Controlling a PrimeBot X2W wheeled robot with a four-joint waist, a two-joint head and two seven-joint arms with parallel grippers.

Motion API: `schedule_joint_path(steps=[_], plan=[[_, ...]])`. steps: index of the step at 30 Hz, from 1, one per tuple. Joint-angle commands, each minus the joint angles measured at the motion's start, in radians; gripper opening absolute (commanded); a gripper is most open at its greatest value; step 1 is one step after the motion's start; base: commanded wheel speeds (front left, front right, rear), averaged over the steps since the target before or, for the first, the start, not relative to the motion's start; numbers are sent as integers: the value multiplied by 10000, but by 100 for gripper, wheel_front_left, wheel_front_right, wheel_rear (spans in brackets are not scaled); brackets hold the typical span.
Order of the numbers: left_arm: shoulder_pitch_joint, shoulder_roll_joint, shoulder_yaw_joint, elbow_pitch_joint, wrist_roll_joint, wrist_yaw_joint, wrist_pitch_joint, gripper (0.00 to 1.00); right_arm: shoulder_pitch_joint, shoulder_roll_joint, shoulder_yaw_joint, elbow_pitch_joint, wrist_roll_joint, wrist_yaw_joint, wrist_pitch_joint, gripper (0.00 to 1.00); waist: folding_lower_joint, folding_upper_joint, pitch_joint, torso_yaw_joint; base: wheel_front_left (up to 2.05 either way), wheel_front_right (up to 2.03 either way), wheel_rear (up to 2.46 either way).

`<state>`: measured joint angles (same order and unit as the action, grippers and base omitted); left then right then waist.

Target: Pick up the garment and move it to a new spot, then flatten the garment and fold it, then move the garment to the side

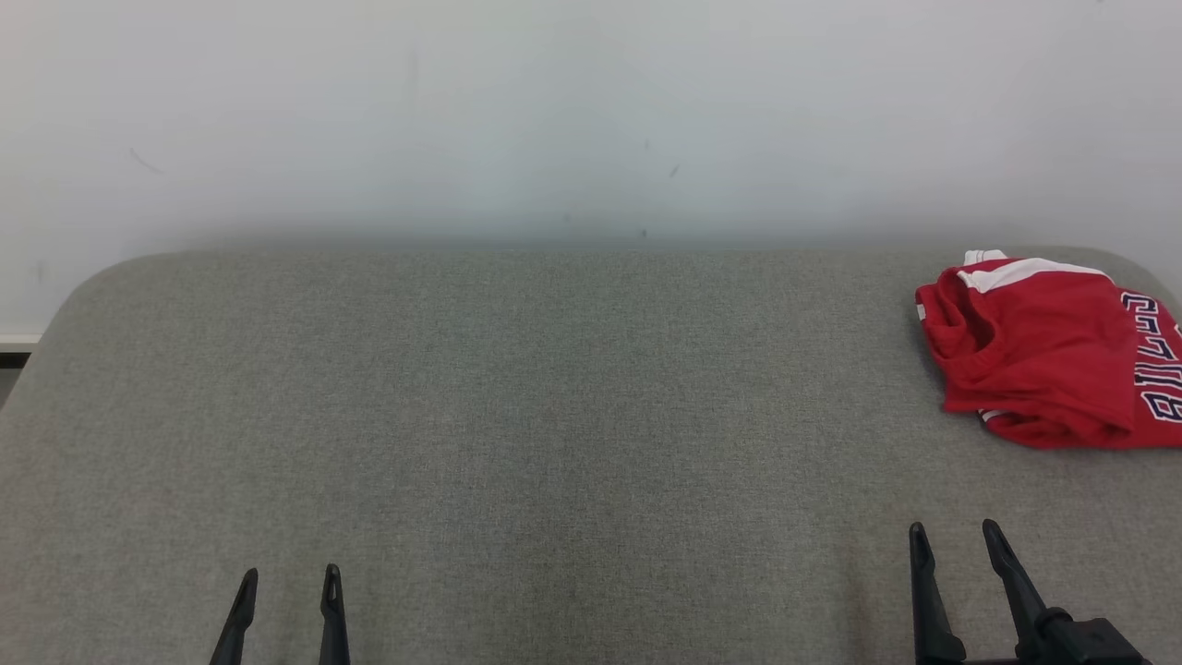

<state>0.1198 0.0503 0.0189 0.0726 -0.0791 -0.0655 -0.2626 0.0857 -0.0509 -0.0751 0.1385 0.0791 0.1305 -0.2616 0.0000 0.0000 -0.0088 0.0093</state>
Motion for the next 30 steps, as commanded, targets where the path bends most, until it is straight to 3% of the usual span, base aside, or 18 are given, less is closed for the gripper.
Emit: schedule_joint_path(steps=[1,16,17,23,30], plan=[[105,1,12,-60,65,23,-27,100,61,21,29,-9,84,5,-29,100,0,0,3,-3,0,0,0],[206,2,19,-74,196,221,-27,100,-24,22,35,61,124,5,-29,100,0,0,-45,-37,0,0,0],[39,0,-2,-50,116,190,0,0,-19,0,33,66,78,0,0,0,0,0,-45,-38,0,0,0],[-1,-38,-41,357,-112,199,69,0,-23,17,-3,462,304,0,136,0,0,0,-46,-38,0,0,0],[-250,-33,-15,497,-1608,117,439,0,-97,16,-120,400,1787,0,497,0,0,0,-39,-41,0,0,0]])
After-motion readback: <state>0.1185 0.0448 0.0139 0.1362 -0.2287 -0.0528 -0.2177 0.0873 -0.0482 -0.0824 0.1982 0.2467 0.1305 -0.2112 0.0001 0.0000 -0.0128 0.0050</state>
